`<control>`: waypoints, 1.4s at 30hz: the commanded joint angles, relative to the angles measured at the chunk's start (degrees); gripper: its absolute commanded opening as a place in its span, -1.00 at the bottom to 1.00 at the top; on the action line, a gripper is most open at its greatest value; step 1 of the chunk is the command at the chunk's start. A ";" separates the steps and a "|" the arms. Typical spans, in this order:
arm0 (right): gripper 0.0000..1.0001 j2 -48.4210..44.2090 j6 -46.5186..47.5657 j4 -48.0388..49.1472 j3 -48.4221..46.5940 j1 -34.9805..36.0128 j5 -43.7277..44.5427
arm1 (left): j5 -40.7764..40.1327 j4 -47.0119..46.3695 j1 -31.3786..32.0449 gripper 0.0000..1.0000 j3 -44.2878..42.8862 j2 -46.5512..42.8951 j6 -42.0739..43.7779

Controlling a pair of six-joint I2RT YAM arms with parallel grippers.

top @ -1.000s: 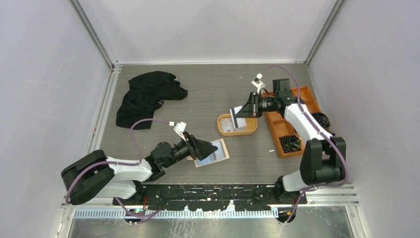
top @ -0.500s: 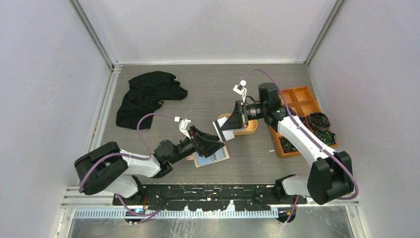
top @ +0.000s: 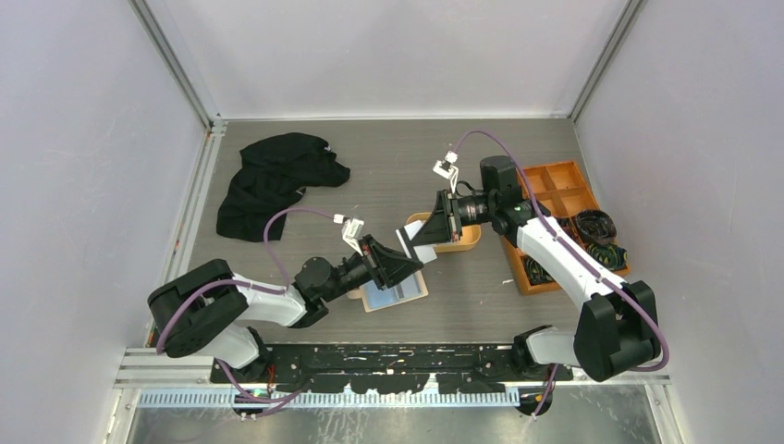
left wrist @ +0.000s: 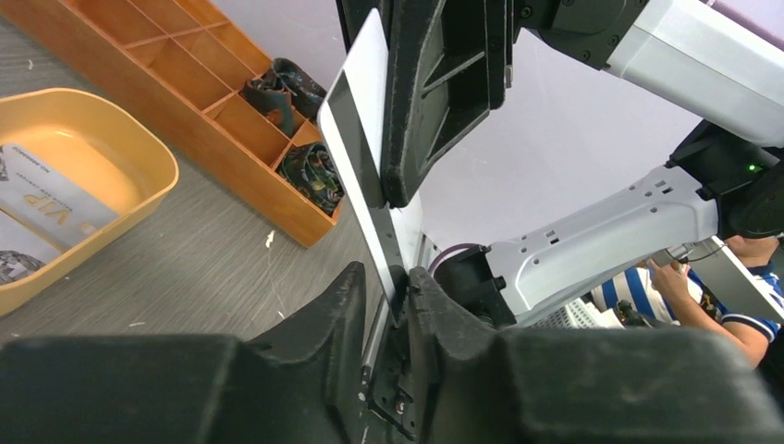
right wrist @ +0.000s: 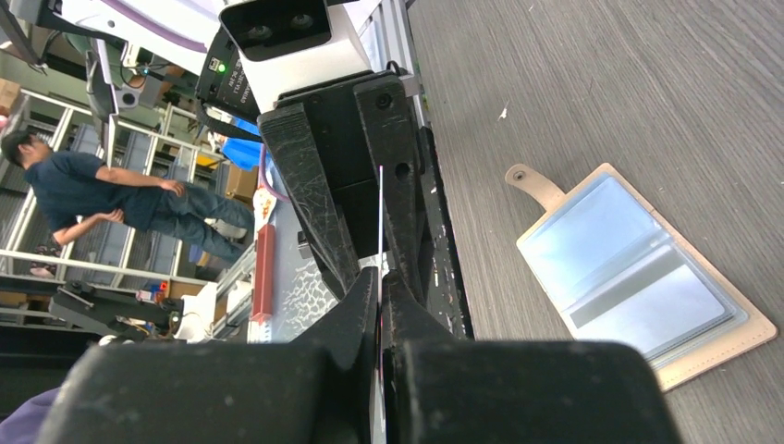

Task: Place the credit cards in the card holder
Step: Pick up the credit card from the storage box.

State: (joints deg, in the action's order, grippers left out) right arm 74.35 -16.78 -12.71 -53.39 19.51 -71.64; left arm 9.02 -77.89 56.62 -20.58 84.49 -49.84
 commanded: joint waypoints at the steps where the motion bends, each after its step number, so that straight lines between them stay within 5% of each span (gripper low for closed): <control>1: -0.98 -1.95 1.74 0.73 -0.06 0.27 -0.51 | -0.55 -4.11 0.07 -0.63 -1.22 -1.30 -0.70; 6: -0.98 -2.73 2.42 0.68 0.29 0.27 -0.58 | -0.82 -4.07 -0.15 -0.67 -0.82 -1.39 -1.31; 9: -0.95 -2.90 3.89 -0.52 0.15 0.36 -0.56 | -0.15 -4.11 -0.65 -0.99 -0.50 -1.85 -1.23; 14: -0.22 -3.37 11.07 -9.34 -2.80 0.34 0.23 | 3.83 -4.07 -3.11 -1.00 2.09 -3.05 -0.93; 20: -0.12 -2.92 11.84 -10.94 -3.72 0.35 -0.62 | 12.21 -1.55 -5.78 -1.00 2.82 -3.36 -2.96; 25: -0.24 -2.50 9.34 -8.27 -2.63 0.39 0.84 | 15.63 0.27 -5.76 -1.00 0.85 -1.91 -3.14; 30: -0.96 -2.25 9.05 -8.20 -2.69 0.39 1.15 | 15.78 0.24 -6.08 -0.94 0.28 -1.88 -3.35; 35: -0.98 -1.49 5.97 -5.20 -1.72 0.49 -0.22 | 13.42 -4.01 -8.23 -0.32 2.74 -4.04 -5.66; 42: -0.98 -0.02 3.13 -1.77 -0.24 1.72 -0.63 | 10.22 -3.80 -9.64 -0.27 3.26 -9.11 -4.58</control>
State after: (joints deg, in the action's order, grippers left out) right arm 73.95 -12.03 -18.02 -53.82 20.23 -70.87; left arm 21.23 -77.10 47.51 -16.91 78.65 -55.13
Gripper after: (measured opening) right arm 0.039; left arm 0.372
